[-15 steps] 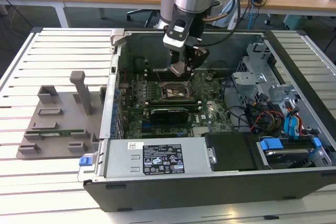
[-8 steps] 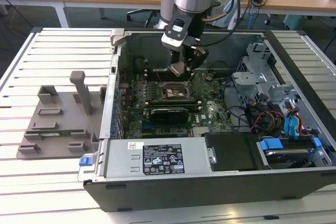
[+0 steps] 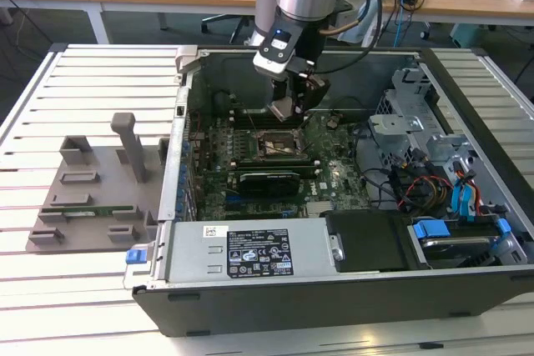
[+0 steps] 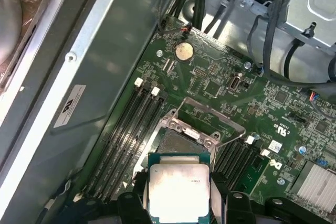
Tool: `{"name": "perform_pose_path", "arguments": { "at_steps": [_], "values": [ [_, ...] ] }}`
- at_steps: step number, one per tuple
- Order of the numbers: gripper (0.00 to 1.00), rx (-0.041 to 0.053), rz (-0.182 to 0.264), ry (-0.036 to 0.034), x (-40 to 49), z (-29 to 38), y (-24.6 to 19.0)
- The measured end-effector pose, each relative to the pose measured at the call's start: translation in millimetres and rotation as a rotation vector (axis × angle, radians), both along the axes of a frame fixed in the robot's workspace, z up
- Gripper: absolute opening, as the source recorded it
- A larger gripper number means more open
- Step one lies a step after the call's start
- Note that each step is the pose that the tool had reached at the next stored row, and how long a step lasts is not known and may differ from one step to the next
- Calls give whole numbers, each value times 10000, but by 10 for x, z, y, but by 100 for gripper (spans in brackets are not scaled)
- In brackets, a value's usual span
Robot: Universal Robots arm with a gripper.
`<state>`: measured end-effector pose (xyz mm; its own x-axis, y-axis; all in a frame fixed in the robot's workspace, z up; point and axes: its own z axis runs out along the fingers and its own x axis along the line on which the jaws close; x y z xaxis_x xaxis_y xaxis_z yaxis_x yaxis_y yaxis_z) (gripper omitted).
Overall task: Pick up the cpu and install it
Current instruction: 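Place the cpu into insertion slot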
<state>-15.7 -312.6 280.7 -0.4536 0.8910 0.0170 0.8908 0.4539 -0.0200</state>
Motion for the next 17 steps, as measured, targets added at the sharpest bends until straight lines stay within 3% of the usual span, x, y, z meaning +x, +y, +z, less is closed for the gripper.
{"name": "perform_pose_path", "arguments": {
  "at_steps": [8,14,17],
  "values": [
    [55,-39,-956,-1,0,-5,0],
    [55,-140,-2086,-4,0,-9,0],
    [55,-156,-2373,-3,0,-10,0]
  ]
}}
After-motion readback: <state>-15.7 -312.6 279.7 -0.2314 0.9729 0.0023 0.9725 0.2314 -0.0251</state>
